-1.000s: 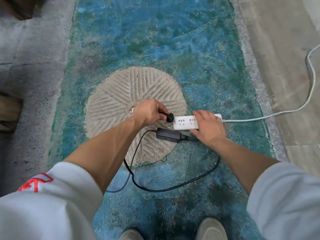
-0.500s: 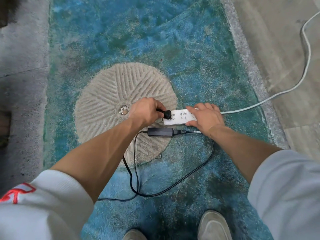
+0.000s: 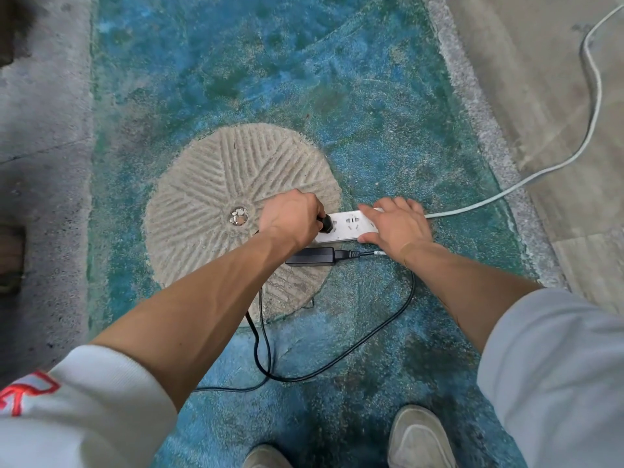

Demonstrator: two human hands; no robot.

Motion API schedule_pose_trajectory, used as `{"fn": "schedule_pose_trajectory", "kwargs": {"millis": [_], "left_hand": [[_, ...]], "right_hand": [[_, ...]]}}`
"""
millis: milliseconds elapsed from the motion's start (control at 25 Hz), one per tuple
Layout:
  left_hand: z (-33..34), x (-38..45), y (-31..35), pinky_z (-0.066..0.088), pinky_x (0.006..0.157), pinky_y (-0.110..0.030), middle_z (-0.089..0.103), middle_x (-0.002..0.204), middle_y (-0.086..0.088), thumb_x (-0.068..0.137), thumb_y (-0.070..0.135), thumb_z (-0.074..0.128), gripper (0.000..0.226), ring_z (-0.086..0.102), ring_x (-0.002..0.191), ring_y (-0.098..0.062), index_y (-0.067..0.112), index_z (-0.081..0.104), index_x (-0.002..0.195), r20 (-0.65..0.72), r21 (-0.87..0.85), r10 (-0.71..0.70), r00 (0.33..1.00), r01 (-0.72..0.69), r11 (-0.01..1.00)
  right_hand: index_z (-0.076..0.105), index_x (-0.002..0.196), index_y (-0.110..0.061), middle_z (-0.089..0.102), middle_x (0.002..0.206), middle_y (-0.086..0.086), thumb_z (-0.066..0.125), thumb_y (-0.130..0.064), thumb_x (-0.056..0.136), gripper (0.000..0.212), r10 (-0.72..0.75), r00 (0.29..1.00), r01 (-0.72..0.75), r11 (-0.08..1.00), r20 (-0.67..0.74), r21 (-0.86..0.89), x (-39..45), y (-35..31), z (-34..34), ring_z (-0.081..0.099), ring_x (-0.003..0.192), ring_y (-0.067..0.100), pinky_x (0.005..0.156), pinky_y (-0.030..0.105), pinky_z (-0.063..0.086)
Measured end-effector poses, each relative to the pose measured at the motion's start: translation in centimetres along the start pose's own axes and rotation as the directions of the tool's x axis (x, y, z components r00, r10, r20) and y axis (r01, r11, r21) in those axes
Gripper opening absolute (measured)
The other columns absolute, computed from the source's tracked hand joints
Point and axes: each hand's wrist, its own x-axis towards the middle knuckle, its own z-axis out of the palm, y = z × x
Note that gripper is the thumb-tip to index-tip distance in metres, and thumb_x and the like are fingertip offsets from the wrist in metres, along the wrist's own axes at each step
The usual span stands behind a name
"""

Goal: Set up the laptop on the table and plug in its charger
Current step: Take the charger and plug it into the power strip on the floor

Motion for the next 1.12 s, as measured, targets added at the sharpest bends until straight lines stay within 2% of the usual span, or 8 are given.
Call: {"fn": "schedule_pose_trajectory", "kwargs": {"millis": [80,240,400,480,640,800,920,1120], "left_hand": [[0.0,0.0,0.1,0.041,0.055,-0.022,0.072,0.089,0.006,0.09,0.035,0.065,0.017,0.063,0.073,-0.017,0.035,0.074,0.104,-0.004,-0.009,0.001,1.0,-0.001,1.0],[-0.1,0.1,-0.3,0.035,0.044,-0.02,0.066,0.076,0.012,0.089,0.034,0.068,0.016,0.057,0.059,-0.008,0.036,0.074,0.103,0.012,-0.078,-0.026,1.0,0.027,0.997],[0.6,-0.7,-0.8,0.048,0.058,-0.025,0.075,0.089,0.003,0.09,0.037,0.065,0.023,0.061,0.068,-0.017,0.035,0.071,0.112,-0.052,-0.055,-0.007,0.999,0.004,0.998],[0.8,-1.1,-0.5,0.056,0.063,-0.029,0.074,0.089,0.0,0.092,0.037,0.063,0.024,0.065,0.071,-0.02,0.035,0.071,0.114,-0.064,0.002,0.043,0.997,-0.043,0.999],[0.9,-1.0,0.3,0.057,0.064,-0.033,0.072,0.083,-0.003,0.094,0.037,0.059,0.023,0.065,0.07,-0.025,0.029,0.071,0.112,-0.051,0.114,0.106,0.993,-0.1,0.988],[1.2,-1.3,0.4,0.055,0.063,-0.031,0.071,0.082,-0.003,0.093,0.035,0.06,0.021,0.065,0.068,-0.026,0.029,0.073,0.108,-0.068,0.039,0.009,0.998,-0.007,0.999],[1.5,-1.2,0.2,0.05,0.057,-0.028,0.071,0.079,-0.002,0.091,0.032,0.062,0.021,0.062,0.064,-0.025,0.034,0.072,0.109,-0.084,-0.013,-0.035,0.996,0.034,0.999],[1.9,-1.5,0.1,0.055,0.061,-0.03,0.073,0.084,-0.002,0.09,0.034,0.064,0.023,0.065,0.067,-0.025,0.033,0.073,0.111,-0.077,-0.085,-0.1,0.992,0.094,0.992]], "right_hand": [[0.026,0.15,-0.032,0.048,0.138,0.004,0.049,-0.06,0.087,0.072,0.001,1.0,-0.001,1.0,0.008,0.005,0.0,0.0,-0.1,0.042,0.129,0.026,0.112,0.047,0.028],[0.027,0.15,-0.032,0.048,0.139,0.004,0.05,-0.06,0.087,0.073,0.009,1.0,-0.009,1.0,0.016,0.008,0.0,-0.1,-0.2,0.042,0.129,0.026,0.111,0.047,0.029],[0.027,0.15,-0.032,0.048,0.139,0.004,0.049,-0.062,0.086,0.073,0.006,1.0,-0.006,1.0,0.009,0.008,-0.1,-0.1,-0.1,0.042,0.128,0.026,0.111,0.047,0.03],[0.028,0.149,-0.031,0.049,0.138,0.004,0.048,-0.062,0.087,0.073,0.001,1.0,-0.001,1.0,-0.002,0.01,-0.2,0.0,0.0,0.043,0.127,0.026,0.11,0.048,0.03],[0.029,0.149,-0.031,0.049,0.139,0.005,0.049,-0.061,0.087,0.071,0.007,1.0,-0.007,1.0,-0.005,0.016,-0.1,0.0,0.0,0.044,0.127,0.027,0.11,0.049,0.03],[0.029,0.149,-0.032,0.049,0.137,0.005,0.051,-0.06,0.087,0.071,0.018,1.0,-0.018,1.0,0.002,0.024,-0.1,0.0,0.0,0.044,0.126,0.027,0.11,0.049,0.029],[0.031,0.148,-0.033,0.049,0.136,0.006,0.051,-0.059,0.087,0.07,0.017,1.0,-0.017,0.999,-0.006,0.028,0.0,0.0,0.2,0.044,0.126,0.027,0.11,0.049,0.03],[0.031,0.148,-0.033,0.049,0.136,0.005,0.051,-0.06,0.087,0.07,0.019,1.0,-0.019,0.999,-0.016,0.032,0.0,0.2,0.3,0.043,0.125,0.027,0.108,0.049,0.03]]}}
